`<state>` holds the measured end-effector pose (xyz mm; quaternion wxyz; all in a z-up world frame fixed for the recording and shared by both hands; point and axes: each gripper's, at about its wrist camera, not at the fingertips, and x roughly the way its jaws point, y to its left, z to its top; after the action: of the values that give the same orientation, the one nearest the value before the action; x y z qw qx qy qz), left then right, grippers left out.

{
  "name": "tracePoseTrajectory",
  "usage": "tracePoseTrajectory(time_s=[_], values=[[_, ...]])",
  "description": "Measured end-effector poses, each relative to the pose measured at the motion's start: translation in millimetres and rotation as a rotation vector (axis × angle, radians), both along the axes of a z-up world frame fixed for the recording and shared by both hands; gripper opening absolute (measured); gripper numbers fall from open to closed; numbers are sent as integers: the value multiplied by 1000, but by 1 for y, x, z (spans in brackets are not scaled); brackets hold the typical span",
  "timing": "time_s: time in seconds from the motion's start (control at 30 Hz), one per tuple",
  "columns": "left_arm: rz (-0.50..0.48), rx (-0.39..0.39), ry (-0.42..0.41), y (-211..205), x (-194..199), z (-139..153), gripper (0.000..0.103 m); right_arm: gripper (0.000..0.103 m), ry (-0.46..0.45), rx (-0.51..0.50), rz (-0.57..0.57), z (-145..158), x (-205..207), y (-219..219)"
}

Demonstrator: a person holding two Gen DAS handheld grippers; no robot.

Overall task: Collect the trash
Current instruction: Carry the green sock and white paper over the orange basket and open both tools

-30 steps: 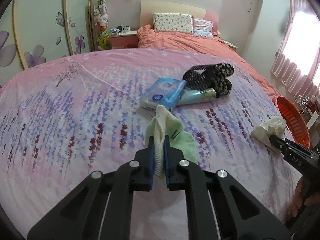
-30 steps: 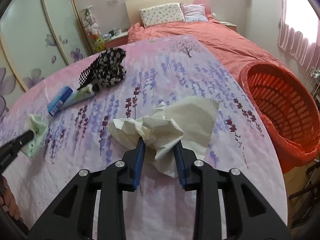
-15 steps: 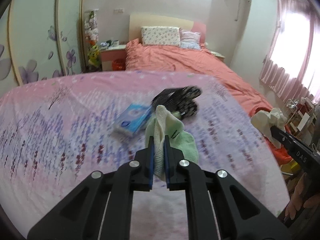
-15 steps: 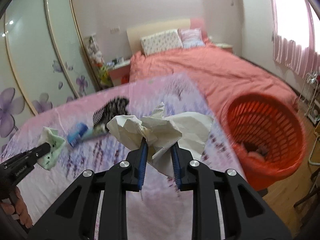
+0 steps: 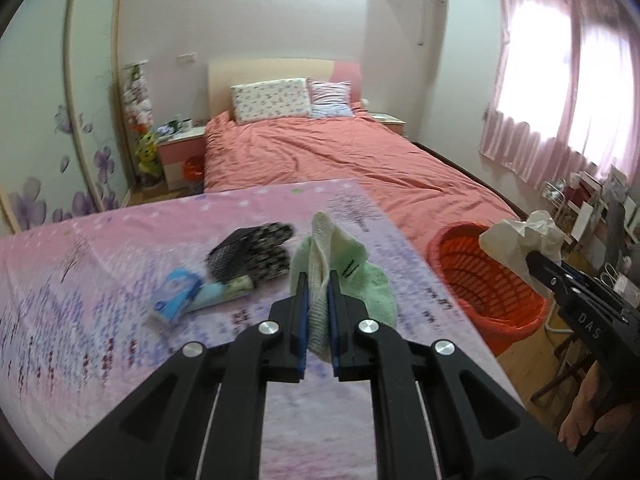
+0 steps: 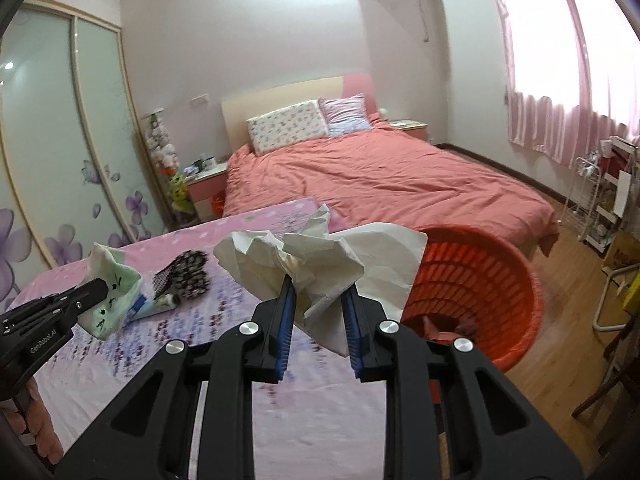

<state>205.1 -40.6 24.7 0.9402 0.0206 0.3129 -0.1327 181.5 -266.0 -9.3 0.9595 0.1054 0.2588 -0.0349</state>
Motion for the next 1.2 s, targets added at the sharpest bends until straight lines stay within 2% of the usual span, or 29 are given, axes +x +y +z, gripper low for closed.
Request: tracePoseTrajectory(time_s=[0.23,0.37,0.57,0.87,0.9,0.97,1.0,1.03,1.1,1.17,1.2], values=[[-117,39,-3,-71,7,-2,10,23,-9,40,-90,-7,1,-47],[-191,84,-9,-122,15,-9,10,24,-6,88,-145,-16,9,-81],[-298,94,3,-185,30,-26,10,24,9,163,-202,-35,24,-122],[-360,89,74,-234,66,-61,12,25,23,280,-225,-60,38,-157],[-357,91,80,-237,70,-66,14,25,26,296,-222,-63,42,-160],[-357,102,92,-241,77,-76,30,29,37,317,-216,-68,46,-163],[-346,113,91,-242,78,-80,43,30,46,326,-217,-71,48,-164],[-339,120,89,-242,80,-82,49,35,50,332,-216,-73,49,-164],[-325,133,97,-239,85,-90,51,46,65,343,-215,-77,52,-166],[-306,141,101,-231,86,-92,57,58,74,341,-214,-82,50,-165],[-289,149,96,-225,87,-93,63,59,77,336,-215,-82,50,-164]])
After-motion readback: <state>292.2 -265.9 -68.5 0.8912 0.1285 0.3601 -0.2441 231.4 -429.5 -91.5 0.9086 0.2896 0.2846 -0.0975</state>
